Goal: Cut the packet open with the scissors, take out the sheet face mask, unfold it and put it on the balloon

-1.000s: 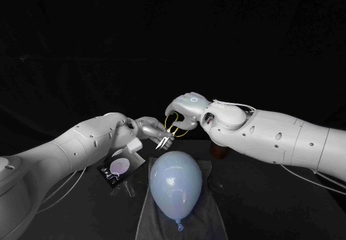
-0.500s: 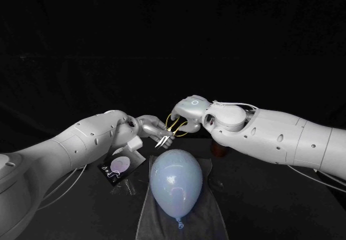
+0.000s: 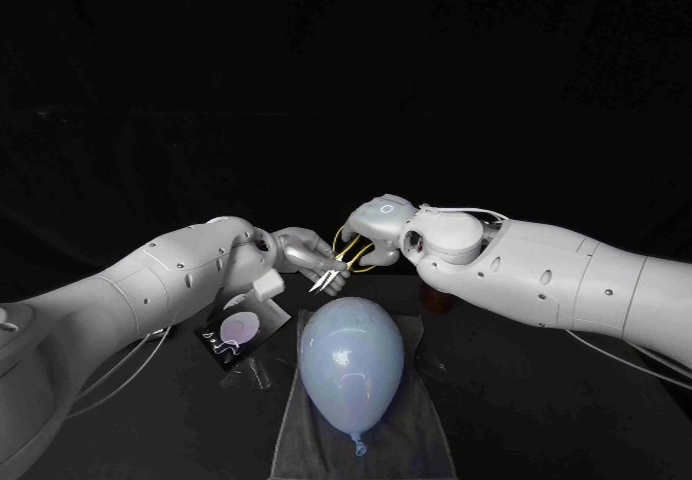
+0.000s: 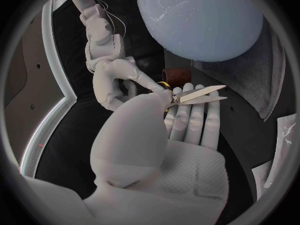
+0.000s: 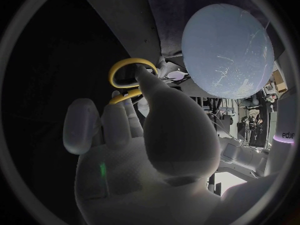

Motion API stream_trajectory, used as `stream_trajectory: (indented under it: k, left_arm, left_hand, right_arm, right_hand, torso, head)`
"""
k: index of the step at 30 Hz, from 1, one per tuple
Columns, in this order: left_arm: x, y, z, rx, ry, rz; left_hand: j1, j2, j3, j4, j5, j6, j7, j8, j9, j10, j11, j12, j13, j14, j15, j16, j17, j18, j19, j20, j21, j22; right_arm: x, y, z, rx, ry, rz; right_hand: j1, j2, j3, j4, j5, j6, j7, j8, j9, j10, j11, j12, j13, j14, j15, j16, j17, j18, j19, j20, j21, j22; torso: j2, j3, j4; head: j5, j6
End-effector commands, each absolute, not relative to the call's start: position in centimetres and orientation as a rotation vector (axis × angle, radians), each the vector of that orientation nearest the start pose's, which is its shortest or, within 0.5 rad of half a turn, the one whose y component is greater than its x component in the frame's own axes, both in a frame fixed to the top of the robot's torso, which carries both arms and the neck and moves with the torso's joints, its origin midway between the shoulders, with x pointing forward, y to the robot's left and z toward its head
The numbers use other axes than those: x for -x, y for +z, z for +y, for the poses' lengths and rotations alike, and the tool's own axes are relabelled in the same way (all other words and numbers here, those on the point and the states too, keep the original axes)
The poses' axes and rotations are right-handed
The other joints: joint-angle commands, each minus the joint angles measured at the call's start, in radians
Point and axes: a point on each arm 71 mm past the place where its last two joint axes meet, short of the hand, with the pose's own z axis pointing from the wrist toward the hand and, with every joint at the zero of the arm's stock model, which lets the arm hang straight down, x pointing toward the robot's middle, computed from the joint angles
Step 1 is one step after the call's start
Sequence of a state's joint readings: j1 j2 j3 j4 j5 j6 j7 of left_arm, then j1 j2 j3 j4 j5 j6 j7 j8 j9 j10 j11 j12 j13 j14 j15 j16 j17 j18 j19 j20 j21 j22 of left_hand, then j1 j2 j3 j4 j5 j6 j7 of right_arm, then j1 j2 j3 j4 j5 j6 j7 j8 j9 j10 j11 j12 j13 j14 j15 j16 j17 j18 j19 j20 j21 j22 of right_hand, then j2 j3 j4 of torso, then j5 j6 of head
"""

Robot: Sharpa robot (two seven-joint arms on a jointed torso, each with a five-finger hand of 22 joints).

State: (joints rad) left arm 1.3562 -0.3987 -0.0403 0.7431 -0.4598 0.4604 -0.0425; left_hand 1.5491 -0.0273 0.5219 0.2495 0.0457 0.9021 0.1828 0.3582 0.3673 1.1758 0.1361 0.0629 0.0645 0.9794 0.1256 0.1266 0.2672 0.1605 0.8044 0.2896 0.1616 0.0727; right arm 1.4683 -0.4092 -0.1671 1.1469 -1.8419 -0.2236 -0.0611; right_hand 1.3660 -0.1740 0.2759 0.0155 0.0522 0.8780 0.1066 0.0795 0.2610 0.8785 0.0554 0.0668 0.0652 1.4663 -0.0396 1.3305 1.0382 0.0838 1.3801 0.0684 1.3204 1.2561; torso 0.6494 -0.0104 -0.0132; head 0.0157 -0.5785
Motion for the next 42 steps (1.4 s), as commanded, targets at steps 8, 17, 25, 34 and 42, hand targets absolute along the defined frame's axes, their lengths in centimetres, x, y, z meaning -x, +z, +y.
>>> stream_trajectory:
  k: [8,17,25,34,42]
  left_arm:
    - [-60.1,-15.1,16.5,0.524,-1.337,2.183]
    - [-60.2,-13.7,16.1,0.494,-1.346,2.168]
    - [-59.9,-13.2,15.6,0.461,-1.358,2.180]
    - [-59.6,-12.3,14.7,0.416,-1.380,2.193]
    - [-59.4,-11.6,13.4,0.373,-1.403,2.209]
  left_hand:
    - [0.001,0.008,0.045,-0.038,0.003,0.006,-0.004,0.004,0.044,0.008,0.001,0.001,0.000,0.007,0.001,-0.005,0.002,0.015,0.006,-0.001,0.004,0.001]
    - [0.000,0.008,0.046,-0.039,0.003,0.006,-0.004,0.005,0.045,0.009,0.001,0.001,0.001,0.007,0.001,-0.005,0.002,0.015,0.006,-0.001,0.005,0.001]
    - [-0.001,0.008,0.047,-0.040,0.003,0.006,-0.004,0.005,0.046,0.009,0.000,0.001,0.001,0.007,0.001,-0.005,0.002,0.015,0.007,0.000,0.005,0.001]
    - [-0.001,0.008,0.048,-0.041,0.003,0.007,-0.004,0.006,0.046,0.009,0.000,0.001,0.001,0.007,0.001,-0.005,0.002,0.015,0.007,0.000,0.005,0.001]
    - [-0.004,0.008,0.050,-0.043,0.003,0.008,-0.005,0.008,0.049,0.011,0.000,0.001,0.001,0.008,0.000,-0.005,0.003,0.015,0.006,-0.001,0.004,0.000]
  right_arm:
    - [-55.9,-11.7,-6.4,0.806,0.339,1.424]
    - [-56.5,-12.8,-6.6,0.796,0.326,1.454]
    - [-57.1,-13.4,-7.2,0.785,0.293,1.483]
    - [-57.2,-14.5,-7.1,0.788,0.264,1.519]
    - [-57.0,-15.4,-6.7,0.797,0.246,1.554]
  right_hand:
    - [0.029,0.020,0.007,0.007,-0.001,0.013,-0.004,0.008,0.004,0.036,-0.010,0.028,0.004,0.018,-0.013,0.009,0.015,-0.008,0.005,-0.010,0.003,0.014]
    - [0.027,0.037,0.116,0.008,-0.002,0.073,0.016,0.036,0.012,0.171,0.011,0.069,0.002,0.020,-0.002,0.019,0.025,-0.013,0.019,-0.004,0.017,0.041]
    - [-0.004,0.029,0.242,0.019,-0.002,0.127,0.025,0.066,0.030,0.301,0.014,0.064,0.003,0.022,0.023,0.035,0.041,-0.023,0.040,0.016,0.048,0.083]
    - [-0.029,0.036,0.287,0.029,-0.001,0.144,0.028,0.083,0.050,0.370,0.011,0.051,0.003,0.019,0.028,0.039,0.037,-0.028,0.055,0.025,0.071,0.113]
    - [-0.070,0.058,0.318,0.058,0.000,0.129,0.034,0.082,0.063,0.351,0.024,0.000,-0.002,0.018,0.039,0.043,0.037,-0.029,0.056,0.036,0.074,0.120]
  torso:
    - [0.000,0.0000,-0.0007]
    - [-0.001,-0.0001,0.0025]
    - [0.000,-0.0012,0.0001]
    - [-0.001,-0.0009,0.0012]
    - [-0.002,-0.0008,-0.0004]
  head:
    - [0.000,-0.004]
    - [-0.002,-0.005]
    - [0.000,-0.008]
    - [-0.005,-0.011]
    - [-0.003,-0.006]
